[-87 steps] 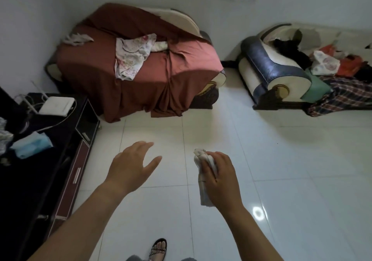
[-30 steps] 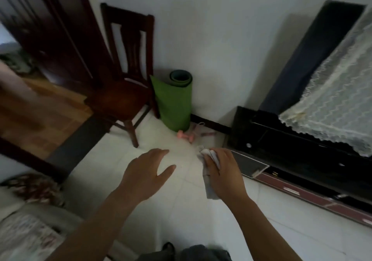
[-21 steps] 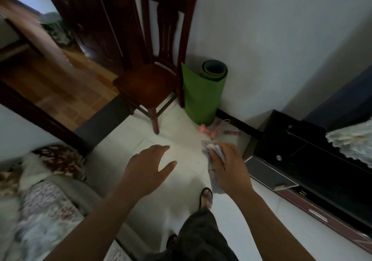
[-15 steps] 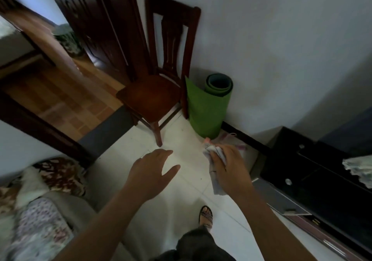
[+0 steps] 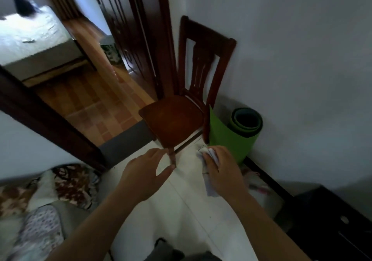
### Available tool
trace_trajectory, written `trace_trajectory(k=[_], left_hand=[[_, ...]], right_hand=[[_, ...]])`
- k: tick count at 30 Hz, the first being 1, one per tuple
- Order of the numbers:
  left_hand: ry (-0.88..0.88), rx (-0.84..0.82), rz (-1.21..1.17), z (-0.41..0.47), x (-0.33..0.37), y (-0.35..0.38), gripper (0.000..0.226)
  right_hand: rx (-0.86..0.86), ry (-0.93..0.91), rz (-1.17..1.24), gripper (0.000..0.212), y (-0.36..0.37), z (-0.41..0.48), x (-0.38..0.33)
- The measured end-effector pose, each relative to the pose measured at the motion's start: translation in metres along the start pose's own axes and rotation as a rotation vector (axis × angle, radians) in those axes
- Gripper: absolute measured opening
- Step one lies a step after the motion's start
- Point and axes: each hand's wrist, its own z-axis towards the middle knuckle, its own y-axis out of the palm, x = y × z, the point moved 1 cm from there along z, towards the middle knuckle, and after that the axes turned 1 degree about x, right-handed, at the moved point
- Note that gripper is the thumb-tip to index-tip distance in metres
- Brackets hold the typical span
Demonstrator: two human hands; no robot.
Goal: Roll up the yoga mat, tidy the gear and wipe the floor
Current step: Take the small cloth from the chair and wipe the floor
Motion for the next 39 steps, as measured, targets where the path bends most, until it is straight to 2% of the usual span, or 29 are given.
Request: trace_trajectory(k=[4,8,11,18,22,28,34,37,39], left_hand=[[-0.087,0.042,0.001,0.025,-0.034,-0.006,0.058],[-0.114,0.072,-0.036,0.062,-0.063,-0.017,0.056],[-0.090,0.085,-0.056,0.100,-0.087,-0.030,0.057],[-0.009,0.091,-0.028,0.191,-0.152,-0.070,0.060],[0.031,0.057,-0.009,0.238,-0.178,-0.078,0.061],[0.085,-0.033,-0.054,0.315,-0.174,-0.071,0.061],[0.100,-0.054,-0.037,0.402,-0.174,-0.084,0.060],[0.095,-0.073,0.014,0.439,-0.183,-0.092,0.060],[0.105,-0.083,0.047,0.462,-0.188,-0.095,0.061]], right_hand=[[-0.082,-0.070,0.015,0.036,0.023,0.046,-0.010],[-0.113,-0.110,0.015,0.035,0.047,0.093,-0.018],[-0.098,-0.112,0.017,0.036,0.068,0.133,-0.021],[-0.018,-0.066,0.114,0.062,0.116,0.220,-0.035],[0.013,-0.014,-0.025,0.036,0.127,0.256,-0.034],[0.031,0.081,-0.102,0.024,0.132,0.302,-0.005],[-0.004,0.133,-0.058,0.032,0.141,0.379,0.033],[-0.027,0.159,-0.044,0.028,0.147,0.417,0.052],[-0.013,0.194,-0.004,0.035,0.155,0.437,0.065]])
